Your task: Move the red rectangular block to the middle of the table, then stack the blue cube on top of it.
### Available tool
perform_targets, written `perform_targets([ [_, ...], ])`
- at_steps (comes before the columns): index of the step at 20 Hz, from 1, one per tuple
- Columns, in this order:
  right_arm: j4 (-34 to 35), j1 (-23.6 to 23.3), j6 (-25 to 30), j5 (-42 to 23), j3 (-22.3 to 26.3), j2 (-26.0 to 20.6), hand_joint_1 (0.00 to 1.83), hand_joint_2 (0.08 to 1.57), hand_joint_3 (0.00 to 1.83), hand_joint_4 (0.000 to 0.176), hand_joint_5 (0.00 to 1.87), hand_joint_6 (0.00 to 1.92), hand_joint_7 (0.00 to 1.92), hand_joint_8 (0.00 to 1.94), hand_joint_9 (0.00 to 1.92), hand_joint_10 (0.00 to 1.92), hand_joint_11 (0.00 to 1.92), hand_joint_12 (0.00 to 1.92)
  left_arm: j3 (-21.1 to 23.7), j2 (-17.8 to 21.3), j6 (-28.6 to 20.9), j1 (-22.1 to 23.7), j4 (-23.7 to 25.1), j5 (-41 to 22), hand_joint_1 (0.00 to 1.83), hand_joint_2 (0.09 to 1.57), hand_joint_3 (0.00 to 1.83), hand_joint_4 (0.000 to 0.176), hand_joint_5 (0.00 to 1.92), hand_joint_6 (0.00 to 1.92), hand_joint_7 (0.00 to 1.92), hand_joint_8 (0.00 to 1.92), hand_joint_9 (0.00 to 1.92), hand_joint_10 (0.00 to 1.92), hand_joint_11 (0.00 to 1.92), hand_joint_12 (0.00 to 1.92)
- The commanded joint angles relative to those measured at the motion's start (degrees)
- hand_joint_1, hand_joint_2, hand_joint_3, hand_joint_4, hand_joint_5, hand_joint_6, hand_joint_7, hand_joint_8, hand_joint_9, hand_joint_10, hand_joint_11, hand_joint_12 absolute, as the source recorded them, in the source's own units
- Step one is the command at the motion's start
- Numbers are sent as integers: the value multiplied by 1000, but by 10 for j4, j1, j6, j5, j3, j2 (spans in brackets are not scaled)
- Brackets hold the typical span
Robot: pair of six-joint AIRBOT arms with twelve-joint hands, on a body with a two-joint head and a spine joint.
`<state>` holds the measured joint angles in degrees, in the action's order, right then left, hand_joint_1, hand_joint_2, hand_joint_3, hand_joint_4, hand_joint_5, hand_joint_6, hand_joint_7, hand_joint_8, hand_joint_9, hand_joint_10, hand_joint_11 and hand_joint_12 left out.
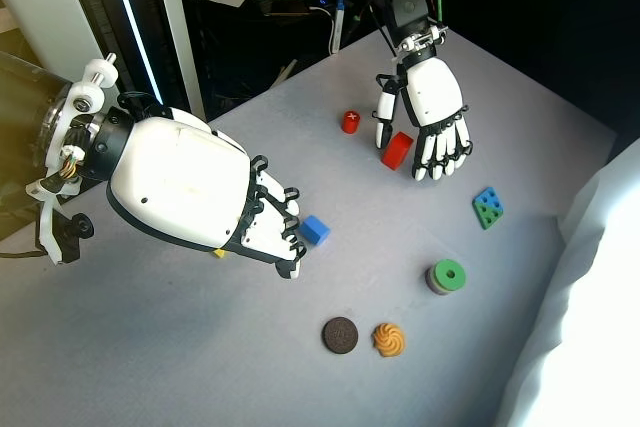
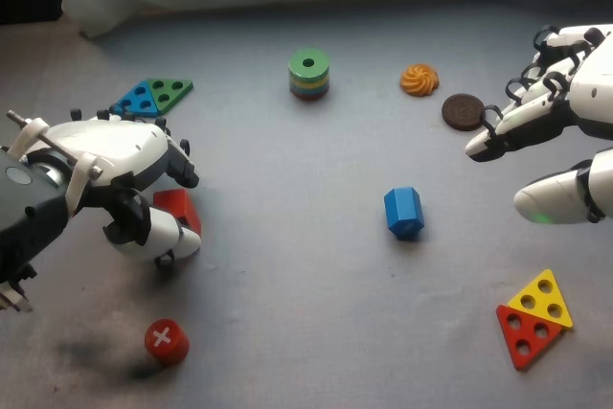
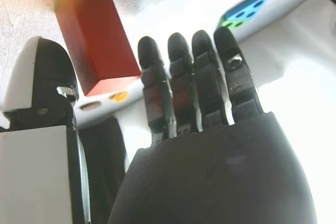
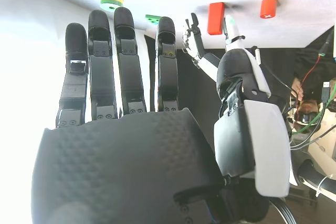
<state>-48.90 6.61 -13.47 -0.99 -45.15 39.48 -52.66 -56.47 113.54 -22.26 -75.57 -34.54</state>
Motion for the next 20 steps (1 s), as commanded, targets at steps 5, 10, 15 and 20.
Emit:
perform_targets([
  [5, 4, -10, 4, -36, -1, -7, 0, 1258, 2, 0, 459, 3, 484, 3, 446, 3, 0, 880, 5, 1, 1, 0, 15, -42, 851, 1112, 10, 0, 717, 22, 458, 6, 279, 6, 0, 548],
  [10, 4, -10, 4, -36, -1, -7, 2, 1259, 1, 0, 464, 1, 495, 3, 460, 5, 1, 885, 6, 0, -10, -11, 21, -54, 854, 1101, 0, 4, 821, 26, 367, 0, 212, 0, 0, 437],
  [15, 4, -9, 5, -35, -1, -7, 6, 1262, 1, 0, 458, 0, 495, 0, 465, 1, 0, 905, 5, 0, -15, -15, 22, -60, 847, 1087, 0, 1, 833, 5, 369, 3, 193, 2, 0, 360],
  [20, 4, -10, 5, -35, -1, -7, 16, 1259, 0, 0, 466, 2, 500, 2, 464, 2, 0, 902, 5, 0, -17, -18, 20, -64, 847, 1091, 2, 0, 809, 8, 423, 3, 244, 7, 0, 473],
])
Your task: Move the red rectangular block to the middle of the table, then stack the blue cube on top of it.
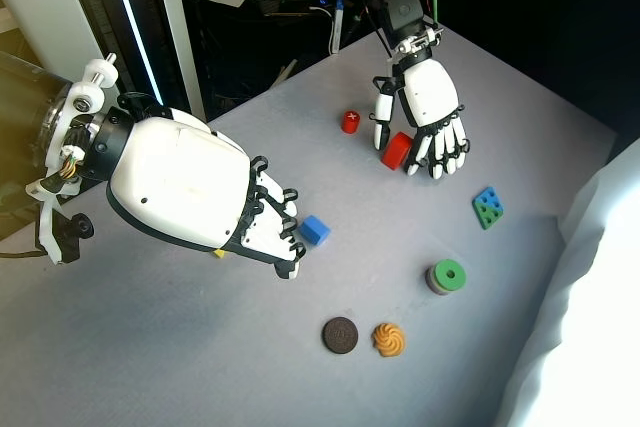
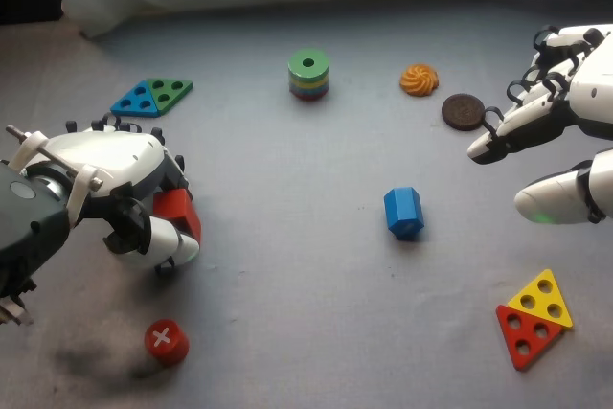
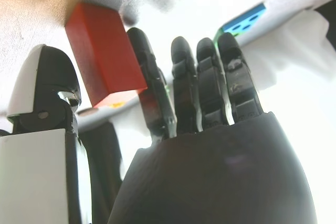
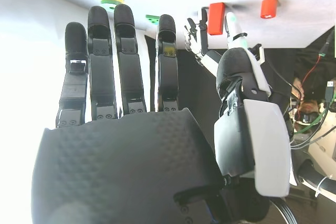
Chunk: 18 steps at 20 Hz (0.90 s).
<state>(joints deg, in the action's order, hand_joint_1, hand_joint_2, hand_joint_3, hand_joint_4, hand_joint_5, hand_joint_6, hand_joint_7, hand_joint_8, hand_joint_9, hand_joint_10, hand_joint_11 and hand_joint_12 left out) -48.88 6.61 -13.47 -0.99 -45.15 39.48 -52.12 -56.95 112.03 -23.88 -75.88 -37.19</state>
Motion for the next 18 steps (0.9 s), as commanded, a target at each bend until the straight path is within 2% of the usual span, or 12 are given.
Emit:
perform_targets([
  [1, 4, -10, 5, -35, -1, -7, 16, 1259, 0, 0, 466, 2, 500, 2, 464, 2, 0, 902, -1, 5, -2, -2, 23, -38, 847, 1091, 2, 0, 809, 8, 423, 3, 244, 7, 0, 473],
  [3, 4, -10, 5, -35, -1, -7, 15, 1259, 0, 0, 461, 1, 506, 2, 474, 3, 1, 913, -1, 5, -4, -2, 23, -39, 869, 1058, 0, 63, 946, 36, 397, 0, 194, 0, 0, 289],
  [4, 4, -10, 5, -35, -1, -7, 25, 1255, 0, 0, 471, 6, 500, 3, 464, 2, 5, 904, -1, 5, -4, -2, 23, -40, 1007, 1102, 3, 171, 979, 930, 401, 1, 230, 6, 0, 412],
  [6, 4, -10, 5, -35, -1, -7, 11, 1257, 0, 0, 464, 2, 495, 0, 460, 0, 4, 907, -1, 5, -6, -3, 23, -41, 1018, 1100, 0, 175, 993, 943, 406, 2, 234, 5, 0, 413],
  [7, 4, -10, 5, -35, -1, -7, 18, 1255, 0, 0, 469, 5, 499, 5, 458, 4, 7, 896, -1, 5, -6, -4, 22, -41, 1032, 1087, 0, 176, 1031, 895, 419, 3, 234, 2, 0, 346],
  [9, 4, -10, 5, -35, -1, -7, 22, 1255, 0, 0, 473, 6, 501, 5, 460, 5, 9, 897, -1, 5, -7, -5, 21, -41, 1035, 1085, 0, 171, 1036, 888, 425, 3, 234, 1, 0, 356],
  [10, 4, -10, 5, -35, -1, -7, 4, 1259, 1, 0, 472, 5, 503, 4, 463, 6, 3, 900, -1, 5, -7, -5, 21, -41, 1033, 1085, 0, 175, 1035, 891, 429, 3, 238, 2, 0, 375],
  [11, 4, -10, 5, -35, -1, -7, 0, 1257, 0, 0, 467, 1, 504, 4, 468, 6, 0, 900, 0, 5, -7, -5, 20, -41, 1049, 1079, 0, 145, 1052, 865, 443, 3, 255, 5, 0, 418],
  [12, 4, -10, 5, -35, -1, -7, 0, 1259, 1, 0, 464, 0, 505, 4, 472, 8, 0, 900, 0, 5, -7, -5, 20, -41, 1048, 1076, 0, 155, 1058, 856, 459, 6, 270, 7, 0, 434],
  [13, 4, -10, 5, -35, -1, -7, 0, 1259, 1, 0, 464, 0, 505, 4, 472, 8, 0, 900, 0, 5, -7, -4, 20, -41, 1048, 1076, 0, 155, 1058, 856, 459, 6, 270, 7, 0, 434],
  [14, 4, -10, 5, -35, -1, -7, 1, 1259, 1, 0, 474, 3, 507, 3, 473, 5, 1, 908, 0, 5, -6, -1, 19, -41, 1037, 1080, 1, 173, 1045, 876, 451, 1, 273, 2, 0, 432],
  [18, 4, -10, 5, -35, -1, -7, 12, 1259, 0, 0, 475, 5, 509, 4, 472, 4, 3, 908, 3, 6, 10, 22, 8, -41, 1037, 1080, 0, 176, 1045, 876, 437, 2, 272, 2, 0, 446],
])
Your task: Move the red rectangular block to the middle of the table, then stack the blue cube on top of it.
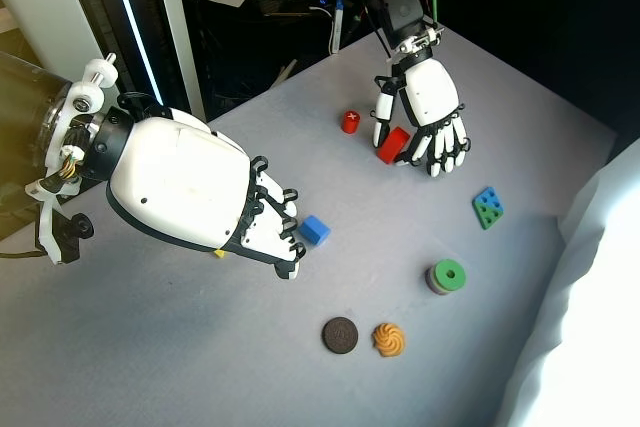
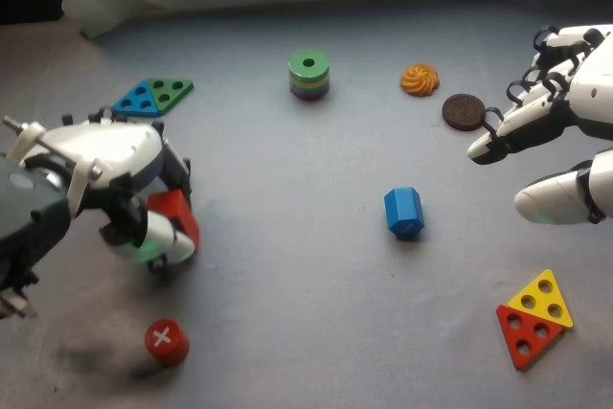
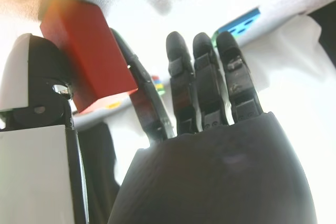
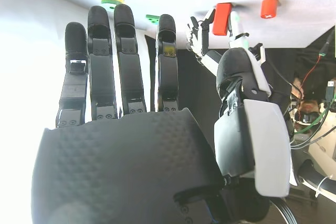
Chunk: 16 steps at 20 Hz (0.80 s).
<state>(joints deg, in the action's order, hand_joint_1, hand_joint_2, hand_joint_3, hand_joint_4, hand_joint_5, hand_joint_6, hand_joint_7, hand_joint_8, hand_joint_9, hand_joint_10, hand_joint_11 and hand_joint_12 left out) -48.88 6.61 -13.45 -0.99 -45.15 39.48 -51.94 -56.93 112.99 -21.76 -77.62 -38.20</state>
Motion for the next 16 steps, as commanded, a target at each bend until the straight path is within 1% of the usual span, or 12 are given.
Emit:
perform_targets([
  [1, 4, -10, 4, -35, -1, -8, 2, 1258, 0, 0, 481, 6, 506, 2, 470, 2, 1, 910, 3, 7, 6, 11, 20, -31, 1041, 1079, 0, 167, 1047, 873, 448, 4, 272, 1, 0, 426],
  [2, 4, -10, 4, -35, -1, -8, 2, 1258, 0, 0, 490, 8, 505, 1, 469, 2, 6, 914, 5, 8, 8, 18, 16, -31, 1036, 1081, 0, 176, 1043, 879, 434, 0, 269, 0, 0, 424],
  [3, 4, -10, 4, -35, -1, -8, 0, 1258, 0, 0, 494, 9, 502, 0, 460, 0, 6, 914, 8, 9, 13, 28, 11, -31, 1035, 1081, 0, 176, 1042, 879, 426, 1, 250, 7, 0, 362],
  [5, 4, -10, 4, -35, -1, -8, 0, 1259, 0, 0, 494, 7, 505, 1, 461, 1, 1, 911, 17, 9, 46, 55, -15, -33, 1035, 1081, 0, 176, 1041, 880, 414, 0, 236, 2, 0, 327],
  [6, 4, -10, 4, -35, -1, -8, 0, 1260, 0, 0, 494, 6, 504, 1, 460, 1, 0, 910, 27, 9, 75, 81, -36, -40, 1035, 1081, 0, 176, 1043, 879, 413, 0, 236, 1, 0, 323],
  [8, 4, -10, 4, -35, -1, -8, 0, 1260, 0, 0, 494, 6, 504, 1, 460, 1, 0, 910, 34, 8, 89, 95, -49, -45, 1035, 1081, 0, 176, 1043, 879, 413, 0, 236, 1, 0, 323],
  [9, 4, -10, 4, -35, -1, -8, 3, 1257, 0, 0, 504, 9, 513, 4, 469, 4, 7, 911, 41, 6, 99, 108, -59, -55, 1029, 1086, 1, 176, 1028, 900, 421, 2, 248, 4, 0, 377],
  [12, 4, -11, 4, -35, -1, -7, 4, 1259, 1, 0, 500, 3, 523, 3, 481, 4, 2, 905, 54, -5, 107, 128, -64, -70, 1029, 1088, 0, 176, 1026, 905, 414, 1, 251, 2, 0, 420],
  [15, 4, -11, 4, -35, -1, -7, 16, 1259, 0, 0, 512, 5, 531, 4, 479, 2, 10, 905, 66, -25, 104, 131, -62, -84, 1029, 1088, 0, 176, 1026, 904, 409, 0, 251, 1, 0, 425],
  [16, 4, -11, 4, -35, -1, -7, 11, 1261, 1, 0, 507, 2, 523, 1, 467, 0, 1, 901, 67, -32, 95, 128, -55, -87, 1029, 1089, 0, 176, 1025, 906, 415, 3, 252, 2, 0, 424],
])
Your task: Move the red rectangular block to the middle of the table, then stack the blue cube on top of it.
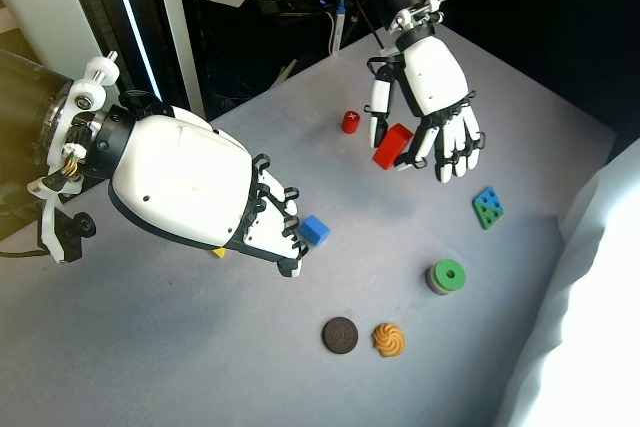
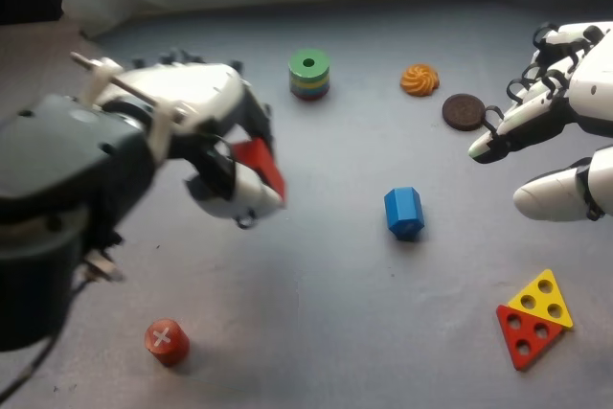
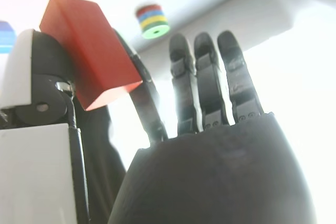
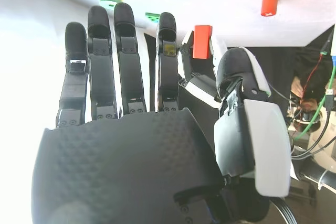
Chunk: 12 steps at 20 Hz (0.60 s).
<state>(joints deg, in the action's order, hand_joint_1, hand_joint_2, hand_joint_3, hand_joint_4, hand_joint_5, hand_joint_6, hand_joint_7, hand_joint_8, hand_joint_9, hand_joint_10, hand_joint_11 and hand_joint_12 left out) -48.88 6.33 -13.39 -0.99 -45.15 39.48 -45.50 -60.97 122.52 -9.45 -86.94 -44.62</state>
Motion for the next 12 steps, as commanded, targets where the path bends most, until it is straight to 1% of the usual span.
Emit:
perform_targets([
  [1, 4, -8, 4, -35, -1, -7, 12, 1262, 1, 0, 510, 3, 522, 0, 468, 1, 1, 901, 2, -2, -20, -4, 54, -27, 1027, 1091, 1, 176, 1020, 916, 411, 1, 253, 1, 0, 432],
  [3, 4, -8, 4, -35, -1, -7, 25, 1261, 0, 0, 509, 2, 522, 0, 471, 2, 5, 903, 2, -14, -45, -17, 72, -39, 1021, 1097, 2, 176, 1006, 938, 394, 2, 235, 2, 0, 358],
  [4, 4, -8, 4, -35, -1, -8, 21, 1259, 0, 0, 511, 2, 524, 1, 476, 4, 8, 904, 2, -19, -56, -26, 80, -44, 1035, 1092, 0, 155, 1022, 914, 397, 3, 234, 2, 0, 344],
  [5, 4, -8, 4, -35, -1, -8, 17, 1259, 0, 0, 519, 5, 530, 3, 480, 5, 12, 906, 1, -23, -64, -33, 86, -45, 1037, 1090, 0, 153, 1026, 908, 401, 3, 242, 4, 0, 389],
  [6, 4, -8, 4, -35, -1, -8, 3, 1263, 1, 0, 514, 3, 531, 3, 483, 6, 7, 903, -1, -25, -73, -41, 96, -45, 1028, 1091, 0, 171, 1019, 916, 401, 2, 247, 3, 0, 417],
  [7, 4, -8, 4, -35, -1, -8, 9, 1264, 1, 0, 512, 1, 531, 2, 484, 5, 8, 904, -2, -26, -80, -50, 104, -45, 1026, 1091, 0, 175, 1018, 917, 402, 1, 249, 3, 0, 422],
  [9, 4, -8, 4, -35, -1, -7, 12, 1262, 0, 0, 510, 0, 519, 0, 469, 0, 0, 887, -7, -30, -101, -67, 123, -45, 1026, 1091, 0, 176, 1020, 916, 393, 0, 228, 3, 0, 377],
  [12, 4, -8, 4, -35, -1, -7, 22, 1263, 0, 0, 521, 5, 526, 3, 475, 3, 7, 887, -14, -35, -108, -80, 132, -45, 1018, 1100, 2, 176, 998, 952, 396, 1, 238, 3, 0, 396],
])
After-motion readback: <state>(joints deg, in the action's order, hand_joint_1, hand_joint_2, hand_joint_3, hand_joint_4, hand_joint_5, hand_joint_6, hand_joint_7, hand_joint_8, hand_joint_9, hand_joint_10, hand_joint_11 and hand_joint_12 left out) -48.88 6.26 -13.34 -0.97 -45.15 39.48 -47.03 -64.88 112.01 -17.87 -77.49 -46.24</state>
